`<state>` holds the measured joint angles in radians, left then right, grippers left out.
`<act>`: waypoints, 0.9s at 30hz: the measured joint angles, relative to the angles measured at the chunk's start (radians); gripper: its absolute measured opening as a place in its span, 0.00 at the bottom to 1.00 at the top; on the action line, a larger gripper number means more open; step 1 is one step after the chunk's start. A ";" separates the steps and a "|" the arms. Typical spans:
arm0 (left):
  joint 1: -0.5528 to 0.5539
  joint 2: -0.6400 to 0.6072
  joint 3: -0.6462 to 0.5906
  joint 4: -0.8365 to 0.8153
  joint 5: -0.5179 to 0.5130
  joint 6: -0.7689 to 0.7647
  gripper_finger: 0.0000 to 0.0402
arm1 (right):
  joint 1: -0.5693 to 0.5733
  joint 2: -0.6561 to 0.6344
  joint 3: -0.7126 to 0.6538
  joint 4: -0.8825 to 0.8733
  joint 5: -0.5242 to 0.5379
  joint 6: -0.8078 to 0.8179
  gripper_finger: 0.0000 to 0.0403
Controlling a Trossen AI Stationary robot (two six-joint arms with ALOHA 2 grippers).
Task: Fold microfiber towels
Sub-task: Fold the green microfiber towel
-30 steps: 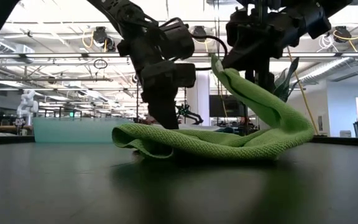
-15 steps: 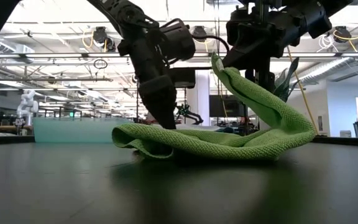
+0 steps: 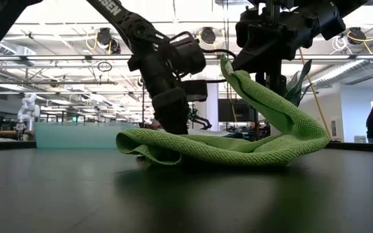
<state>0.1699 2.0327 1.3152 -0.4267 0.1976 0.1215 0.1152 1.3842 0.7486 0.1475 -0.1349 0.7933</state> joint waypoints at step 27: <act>-0.041 -0.283 -0.002 -0.341 -0.099 -0.301 0.01 | -0.032 -0.159 -0.001 -0.034 -0.001 -0.093 0.00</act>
<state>0.1287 1.7498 1.3136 -0.7676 0.0986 -0.1797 0.0831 1.2252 0.7475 0.1136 -0.1362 0.7003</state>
